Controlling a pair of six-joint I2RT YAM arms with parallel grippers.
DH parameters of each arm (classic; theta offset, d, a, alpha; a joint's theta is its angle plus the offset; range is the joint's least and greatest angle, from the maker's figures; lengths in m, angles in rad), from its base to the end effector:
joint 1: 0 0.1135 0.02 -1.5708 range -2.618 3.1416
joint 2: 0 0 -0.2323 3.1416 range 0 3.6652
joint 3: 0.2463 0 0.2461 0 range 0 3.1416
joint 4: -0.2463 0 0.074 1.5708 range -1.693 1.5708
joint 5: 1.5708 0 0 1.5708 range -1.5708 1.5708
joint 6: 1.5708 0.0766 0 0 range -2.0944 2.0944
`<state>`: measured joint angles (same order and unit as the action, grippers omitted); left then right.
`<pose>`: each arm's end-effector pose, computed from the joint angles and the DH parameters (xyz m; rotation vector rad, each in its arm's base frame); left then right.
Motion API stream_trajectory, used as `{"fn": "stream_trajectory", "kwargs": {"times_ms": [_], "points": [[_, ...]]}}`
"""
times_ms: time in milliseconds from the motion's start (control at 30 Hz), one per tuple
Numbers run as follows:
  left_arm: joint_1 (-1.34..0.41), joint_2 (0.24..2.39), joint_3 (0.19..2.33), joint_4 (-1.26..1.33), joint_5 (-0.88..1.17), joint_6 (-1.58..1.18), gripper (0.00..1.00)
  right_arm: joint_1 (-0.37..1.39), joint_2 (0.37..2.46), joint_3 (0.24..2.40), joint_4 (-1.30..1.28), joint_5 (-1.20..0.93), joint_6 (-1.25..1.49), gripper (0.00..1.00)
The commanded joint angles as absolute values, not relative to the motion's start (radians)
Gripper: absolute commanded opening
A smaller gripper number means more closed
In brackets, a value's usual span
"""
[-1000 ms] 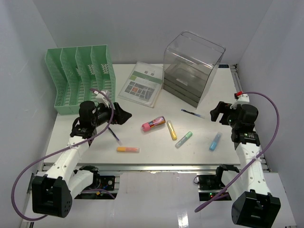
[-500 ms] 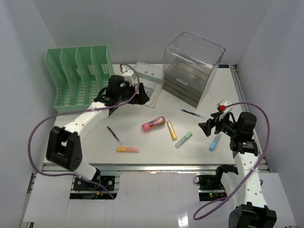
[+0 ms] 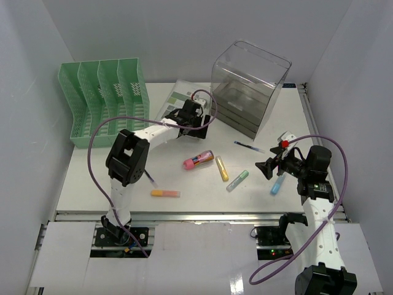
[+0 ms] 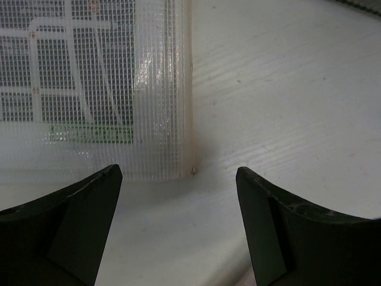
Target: Organize the desk
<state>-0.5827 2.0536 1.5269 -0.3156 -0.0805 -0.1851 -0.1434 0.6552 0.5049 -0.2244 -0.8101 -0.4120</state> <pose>0.3912 -0.2504 0.1390 0.4425 2.3848 -0.2558 0.2047 0.0265 0.2322 -0.7495 1.6852 0.3993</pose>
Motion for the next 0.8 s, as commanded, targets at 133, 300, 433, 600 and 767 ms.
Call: {"fn": "stream_trajectory", "kwargs": {"times_ms": [133,300,433,600,767], "points": [[-0.617,2.163,1.698,-0.330,-0.210,-0.134,0.88,-0.147,0.661,0.540,-0.218,-0.842,-0.425,0.90],[-0.634,2.215,1.737,-0.331,-0.285,-0.098,0.85,-0.147,0.666,0.540,-0.219,-0.843,-0.423,0.90],[-0.636,2.237,1.737,-0.330,-0.313,-0.088,0.78,-0.149,0.664,0.540,-0.221,-0.840,-0.422,0.90],[-0.640,2.248,1.725,-0.329,-0.324,-0.081,0.69,-0.149,0.667,0.538,-0.219,-0.839,-0.420,0.90],[-0.644,2.251,1.707,-0.328,-0.328,-0.074,0.58,-0.151,0.668,0.538,-0.219,-0.838,-0.419,0.90]]}}
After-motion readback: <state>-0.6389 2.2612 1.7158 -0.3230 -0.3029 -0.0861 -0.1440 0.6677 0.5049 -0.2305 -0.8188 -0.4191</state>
